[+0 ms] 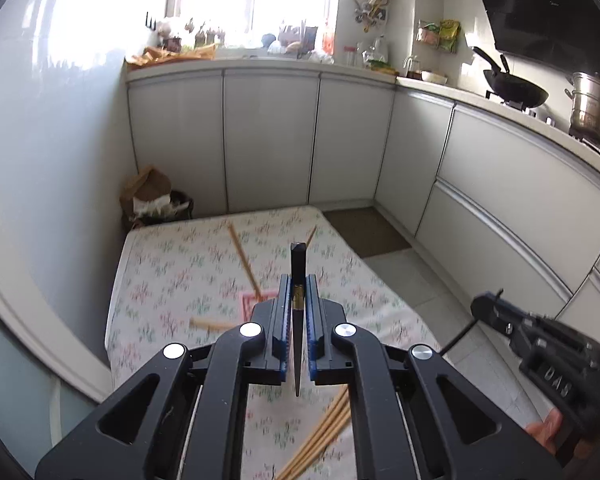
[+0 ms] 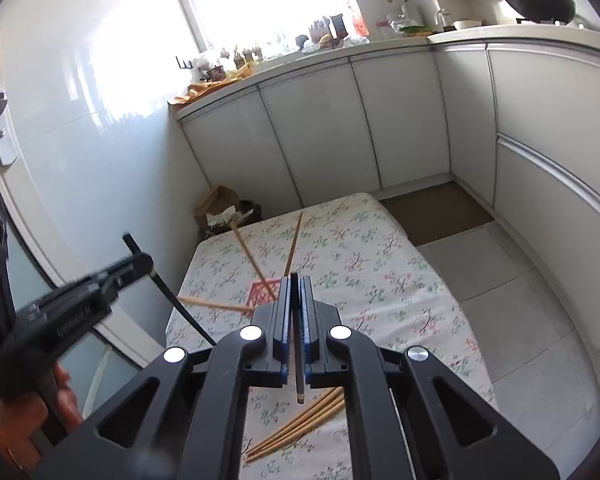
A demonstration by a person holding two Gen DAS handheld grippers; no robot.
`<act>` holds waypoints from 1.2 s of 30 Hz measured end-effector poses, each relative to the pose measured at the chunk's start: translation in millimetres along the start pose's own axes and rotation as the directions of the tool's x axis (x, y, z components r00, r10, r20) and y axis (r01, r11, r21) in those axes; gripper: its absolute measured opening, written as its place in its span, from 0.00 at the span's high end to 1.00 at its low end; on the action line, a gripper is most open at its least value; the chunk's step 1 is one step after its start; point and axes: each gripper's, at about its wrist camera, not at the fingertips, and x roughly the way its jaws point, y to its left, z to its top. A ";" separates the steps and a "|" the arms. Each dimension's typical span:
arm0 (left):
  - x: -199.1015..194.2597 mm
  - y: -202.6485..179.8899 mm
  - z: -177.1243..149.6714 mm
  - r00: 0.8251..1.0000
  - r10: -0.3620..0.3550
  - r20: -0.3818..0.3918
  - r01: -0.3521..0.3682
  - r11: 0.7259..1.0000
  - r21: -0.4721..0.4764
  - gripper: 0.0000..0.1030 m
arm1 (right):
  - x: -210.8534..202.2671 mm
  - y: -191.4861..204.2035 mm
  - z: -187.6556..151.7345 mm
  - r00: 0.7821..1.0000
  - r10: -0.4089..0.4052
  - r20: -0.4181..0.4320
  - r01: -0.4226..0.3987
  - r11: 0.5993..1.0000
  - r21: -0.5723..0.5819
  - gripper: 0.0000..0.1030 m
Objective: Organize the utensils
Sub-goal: 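Lower both held chopsticks into the pink mesh cup and open both tools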
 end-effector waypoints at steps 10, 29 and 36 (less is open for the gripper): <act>46.7 7.3 50.4 0.996 0.068 0.063 -0.068 0.998 -0.007 0.94 | 19.9 -5.0 18.4 1.000 -0.029 0.004 0.029 0.999 -0.042 0.96; 79.9 44.4 23.5 0.993 0.103 0.051 -0.099 0.992 -0.083 0.85 | 60.0 31.6 49.7 0.999 0.001 0.032 0.001 0.998 -0.064 0.96; 16.9 56.9 25.4 0.981 0.106 0.160 -0.086 0.988 -0.125 0.71 | 82.2 62.9 73.3 0.997 0.019 0.073 -0.013 0.996 -0.092 0.96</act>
